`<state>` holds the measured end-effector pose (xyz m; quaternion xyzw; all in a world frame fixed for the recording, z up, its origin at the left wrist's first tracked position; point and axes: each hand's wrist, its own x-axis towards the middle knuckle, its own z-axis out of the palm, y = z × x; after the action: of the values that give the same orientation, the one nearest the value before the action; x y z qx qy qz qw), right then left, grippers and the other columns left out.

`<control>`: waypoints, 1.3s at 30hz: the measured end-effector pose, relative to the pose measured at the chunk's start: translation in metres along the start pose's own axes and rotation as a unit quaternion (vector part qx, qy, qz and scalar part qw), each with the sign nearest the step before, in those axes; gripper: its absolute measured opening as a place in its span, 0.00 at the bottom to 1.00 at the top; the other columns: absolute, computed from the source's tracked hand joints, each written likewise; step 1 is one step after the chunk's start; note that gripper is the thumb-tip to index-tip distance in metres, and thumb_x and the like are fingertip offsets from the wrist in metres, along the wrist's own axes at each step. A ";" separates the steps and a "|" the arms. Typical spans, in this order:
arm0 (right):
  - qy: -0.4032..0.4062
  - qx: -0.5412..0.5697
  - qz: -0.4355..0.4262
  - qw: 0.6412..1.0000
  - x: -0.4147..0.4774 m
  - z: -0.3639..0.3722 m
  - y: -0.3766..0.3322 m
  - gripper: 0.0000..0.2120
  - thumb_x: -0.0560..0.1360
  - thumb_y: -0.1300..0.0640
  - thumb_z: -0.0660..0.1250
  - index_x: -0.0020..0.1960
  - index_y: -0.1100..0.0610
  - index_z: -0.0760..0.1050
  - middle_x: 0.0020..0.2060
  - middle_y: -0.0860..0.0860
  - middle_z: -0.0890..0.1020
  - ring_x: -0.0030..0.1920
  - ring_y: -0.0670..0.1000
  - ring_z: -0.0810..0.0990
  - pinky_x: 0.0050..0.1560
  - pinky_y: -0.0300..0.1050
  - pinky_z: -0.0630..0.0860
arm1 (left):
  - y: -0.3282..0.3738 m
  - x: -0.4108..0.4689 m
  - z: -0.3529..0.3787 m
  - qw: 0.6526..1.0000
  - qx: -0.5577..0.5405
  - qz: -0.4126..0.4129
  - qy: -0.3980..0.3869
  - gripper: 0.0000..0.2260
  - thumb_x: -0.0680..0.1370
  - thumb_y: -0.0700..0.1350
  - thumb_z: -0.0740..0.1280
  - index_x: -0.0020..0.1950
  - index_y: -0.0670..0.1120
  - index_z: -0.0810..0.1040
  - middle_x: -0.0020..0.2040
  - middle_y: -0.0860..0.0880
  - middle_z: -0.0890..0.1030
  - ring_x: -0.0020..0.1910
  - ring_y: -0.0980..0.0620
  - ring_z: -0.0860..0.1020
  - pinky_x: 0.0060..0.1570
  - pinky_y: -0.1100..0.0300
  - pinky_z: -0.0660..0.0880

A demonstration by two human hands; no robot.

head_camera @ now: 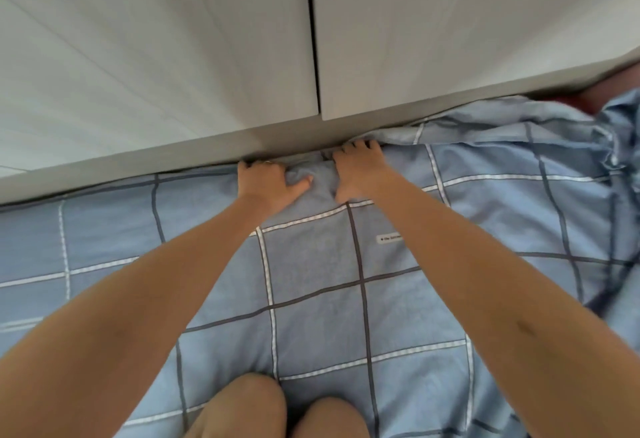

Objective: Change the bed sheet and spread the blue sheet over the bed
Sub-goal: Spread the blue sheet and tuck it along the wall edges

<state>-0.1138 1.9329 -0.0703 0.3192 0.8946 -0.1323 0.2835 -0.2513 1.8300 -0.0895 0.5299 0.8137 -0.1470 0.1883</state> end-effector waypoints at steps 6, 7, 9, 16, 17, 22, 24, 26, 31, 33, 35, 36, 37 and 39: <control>0.050 -0.063 -0.137 0.987 -0.054 -0.010 0.009 0.29 0.68 0.42 0.70 0.65 0.53 0.73 0.70 0.58 0.63 0.71 0.61 0.58 0.72 0.62 0.45 | -0.020 -0.032 -0.015 0.982 -0.157 0.102 0.011 0.28 0.71 0.68 0.48 0.43 0.46 0.76 0.48 0.44 0.78 0.55 0.43 0.74 0.55 0.52 0.67; 0.025 -0.055 -0.138 0.989 -0.070 -0.010 0.008 0.31 0.69 0.40 0.69 0.68 0.51 0.69 0.72 0.59 0.59 0.72 0.62 0.56 0.72 0.64 0.44 | -0.022 -0.039 -0.024 0.974 -0.194 0.109 -0.033 0.24 0.75 0.66 0.51 0.42 0.47 0.71 0.41 0.46 0.77 0.48 0.43 0.76 0.48 0.55 0.68; -0.009 -0.047 -0.149 0.988 -0.098 -0.009 0.005 0.31 0.72 0.37 0.64 0.70 0.48 0.64 0.69 0.58 0.65 0.68 0.59 0.66 0.69 0.61 0.56 | -0.032 -0.048 -0.041 0.956 -0.224 0.131 -0.135 0.15 0.77 0.61 0.60 0.46 0.50 0.67 0.37 0.50 0.75 0.40 0.46 0.75 0.40 0.57 0.67; -0.186 0.177 -0.093 0.962 -0.097 -0.049 0.010 0.26 0.76 0.33 0.52 0.52 0.54 0.75 0.43 0.50 0.80 0.43 0.49 0.78 0.46 0.46 0.74 | -0.048 -0.038 -0.081 0.873 -0.247 0.191 -0.375 0.11 0.72 0.53 0.73 0.45 0.49 0.76 0.40 0.54 0.79 0.38 0.58 0.76 0.37 0.67 0.71; -0.230 0.171 -0.092 0.954 -0.086 -0.051 0.010 0.27 0.76 0.33 0.52 0.49 0.55 0.77 0.43 0.51 0.81 0.44 0.51 0.79 0.47 0.46 0.74 | -0.048 -0.032 -0.084 0.870 -0.254 0.201 -0.371 0.09 0.72 0.51 0.73 0.44 0.49 0.76 0.39 0.55 0.78 0.37 0.59 0.76 0.36 0.68 0.70; -0.330 0.345 -0.045 0.878 -0.076 -0.043 0.018 0.18 0.74 0.40 0.65 0.51 0.54 0.78 0.47 0.50 0.82 0.48 0.49 0.81 0.54 0.45 0.77 | -0.041 -0.012 -0.087 0.868 -0.307 0.251 -0.298 0.13 0.73 0.44 0.73 0.35 0.46 0.70 0.29 0.57 0.70 0.29 0.61 0.67 0.31 0.68 0.62; -0.345 0.486 0.009 0.803 -0.086 -0.037 0.027 0.17 0.72 0.49 0.71 0.56 0.57 0.77 0.50 0.52 0.84 0.50 0.50 0.83 0.55 0.44 0.79 | -0.038 -0.013 -0.085 0.863 -0.326 0.259 -0.285 0.16 0.74 0.43 0.72 0.34 0.47 0.66 0.30 0.54 0.66 0.29 0.60 0.63 0.31 0.66 0.60; -0.312 0.549 0.019 0.775 -0.095 -0.030 0.031 0.12 0.72 0.55 0.72 0.54 0.57 0.78 0.47 0.52 0.85 0.48 0.49 0.84 0.50 0.42 0.80 | -0.036 -0.020 -0.088 0.863 -0.335 0.239 -0.293 0.13 0.72 0.44 0.74 0.39 0.49 0.69 0.33 0.54 0.71 0.31 0.60 0.67 0.32 0.66 0.64; -0.208 0.613 -0.010 0.762 -0.117 -0.015 0.026 0.04 0.71 0.62 0.72 0.46 0.57 0.80 0.41 0.52 0.84 0.42 0.50 0.83 0.43 0.42 0.80 | -0.031 -0.060 -0.087 0.933 -0.050 0.322 -0.150 0.09 0.75 0.47 0.69 0.51 0.48 0.72 0.46 0.52 0.76 0.48 0.50 0.76 0.39 0.58 0.67; -0.223 0.628 -0.032 0.745 -0.123 -0.015 0.025 0.05 0.69 0.57 0.74 0.43 0.57 0.79 0.37 0.51 0.83 0.40 0.49 0.81 0.41 0.39 0.78 | -0.038 -0.081 -0.074 0.917 -0.002 0.397 0.035 0.06 0.73 0.45 0.64 0.49 0.46 0.71 0.44 0.49 0.78 0.43 0.47 0.79 0.37 0.57 0.72; -0.262 0.642 -0.027 0.720 -0.125 -0.017 0.021 0.14 0.68 0.46 0.74 0.46 0.56 0.80 0.42 0.51 0.84 0.44 0.48 0.82 0.46 0.39 0.76 | -0.050 -0.094 -0.065 0.881 -0.008 0.453 0.133 0.05 0.72 0.42 0.60 0.47 0.47 0.67 0.41 0.49 0.79 0.36 0.49 0.78 0.33 0.60 0.74; -0.282 0.642 -0.018 0.713 -0.125 -0.018 0.020 0.21 0.67 0.39 0.73 0.48 0.56 0.81 0.46 0.49 0.85 0.48 0.48 0.82 0.52 0.39 0.75 | -0.056 -0.097 -0.060 0.864 -0.006 0.478 0.161 0.05 0.74 0.40 0.59 0.48 0.47 0.67 0.42 0.48 0.81 0.36 0.49 0.79 0.34 0.60 0.76; -0.291 0.634 -0.010 0.716 -0.124 -0.017 0.019 0.26 0.66 0.33 0.70 0.49 0.54 0.82 0.50 0.47 0.84 0.52 0.46 0.82 0.56 0.38 0.74 | -0.060 -0.099 -0.055 0.851 -0.001 0.492 0.185 0.05 0.75 0.37 0.59 0.48 0.46 0.68 0.44 0.48 0.82 0.36 0.49 0.80 0.36 0.59 0.77; -0.287 0.622 0.001 0.729 -0.123 -0.016 0.016 0.27 0.68 0.32 0.63 0.44 0.54 0.84 0.55 0.42 0.81 0.56 0.42 0.79 0.57 0.33 0.70 | -0.062 -0.107 -0.053 0.847 -0.024 0.496 0.190 0.03 0.77 0.40 0.61 0.47 0.45 0.67 0.45 0.47 0.83 0.37 0.49 0.81 0.39 0.57 0.78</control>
<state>-0.0320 1.8910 0.0138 0.3712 0.4879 -0.7441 0.2653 -0.2770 1.7426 0.0096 0.8757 0.4660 0.0887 0.0901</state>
